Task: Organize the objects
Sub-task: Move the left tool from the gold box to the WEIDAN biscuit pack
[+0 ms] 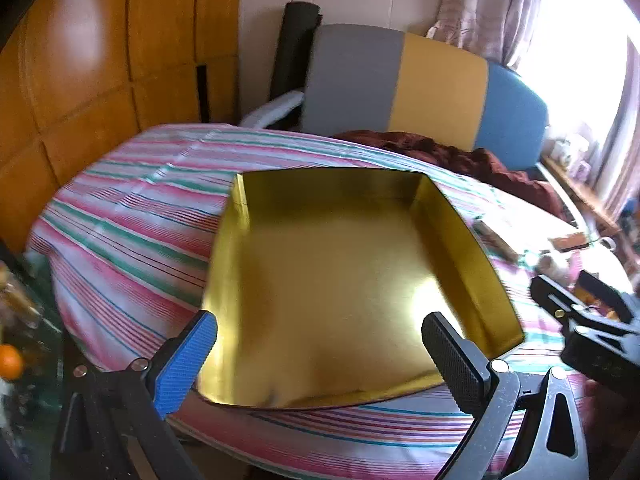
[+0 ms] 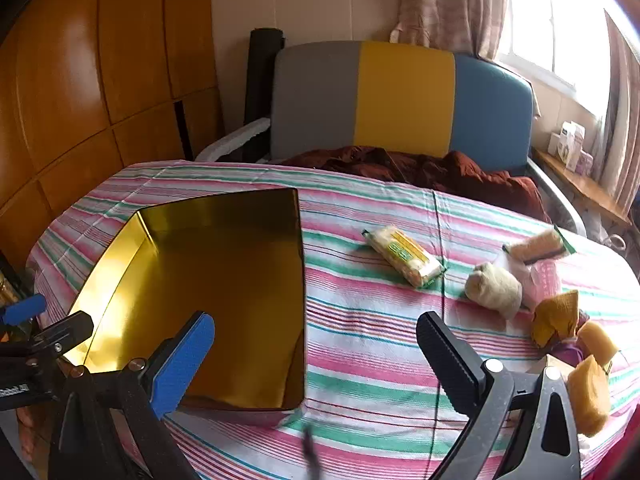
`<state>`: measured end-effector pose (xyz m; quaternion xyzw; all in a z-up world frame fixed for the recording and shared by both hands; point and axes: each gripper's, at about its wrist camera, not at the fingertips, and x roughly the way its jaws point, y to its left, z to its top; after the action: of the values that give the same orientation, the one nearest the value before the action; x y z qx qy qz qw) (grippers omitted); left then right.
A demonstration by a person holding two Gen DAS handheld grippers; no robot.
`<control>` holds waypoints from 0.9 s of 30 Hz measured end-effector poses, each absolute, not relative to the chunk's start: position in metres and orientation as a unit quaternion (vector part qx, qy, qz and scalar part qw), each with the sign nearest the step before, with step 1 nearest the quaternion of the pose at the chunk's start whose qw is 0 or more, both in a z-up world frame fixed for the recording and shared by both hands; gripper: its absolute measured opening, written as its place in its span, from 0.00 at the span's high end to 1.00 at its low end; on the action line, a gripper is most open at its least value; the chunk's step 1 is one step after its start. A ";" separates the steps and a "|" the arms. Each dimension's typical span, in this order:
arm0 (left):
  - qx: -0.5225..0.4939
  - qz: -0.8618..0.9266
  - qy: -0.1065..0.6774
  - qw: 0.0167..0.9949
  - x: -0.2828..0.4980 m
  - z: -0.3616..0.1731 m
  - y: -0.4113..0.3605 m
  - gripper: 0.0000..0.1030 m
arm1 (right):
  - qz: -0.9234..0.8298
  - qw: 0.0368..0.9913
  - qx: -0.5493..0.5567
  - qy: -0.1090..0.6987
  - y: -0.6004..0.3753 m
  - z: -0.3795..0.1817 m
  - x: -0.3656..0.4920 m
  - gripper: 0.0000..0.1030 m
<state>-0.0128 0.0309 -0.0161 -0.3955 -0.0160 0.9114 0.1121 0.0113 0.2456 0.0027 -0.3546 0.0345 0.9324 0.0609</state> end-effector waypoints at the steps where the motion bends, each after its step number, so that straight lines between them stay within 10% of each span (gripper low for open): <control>1: -0.401 0.909 -0.019 0.115 -0.014 -0.017 0.031 0.00 | 0.932 0.062 -0.355 0.037 0.247 0.002 0.013 0.00; 27: -0.385 0.868 0.010 0.313 -0.037 0.024 0.152 0.00 | 0.892 0.276 -0.273 0.230 0.518 0.023 0.070 0.00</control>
<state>-0.0367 0.1518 0.0243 -0.3848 0.0102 0.8683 0.3129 0.0695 0.5176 0.0225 -0.2731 0.2298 0.8923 0.2764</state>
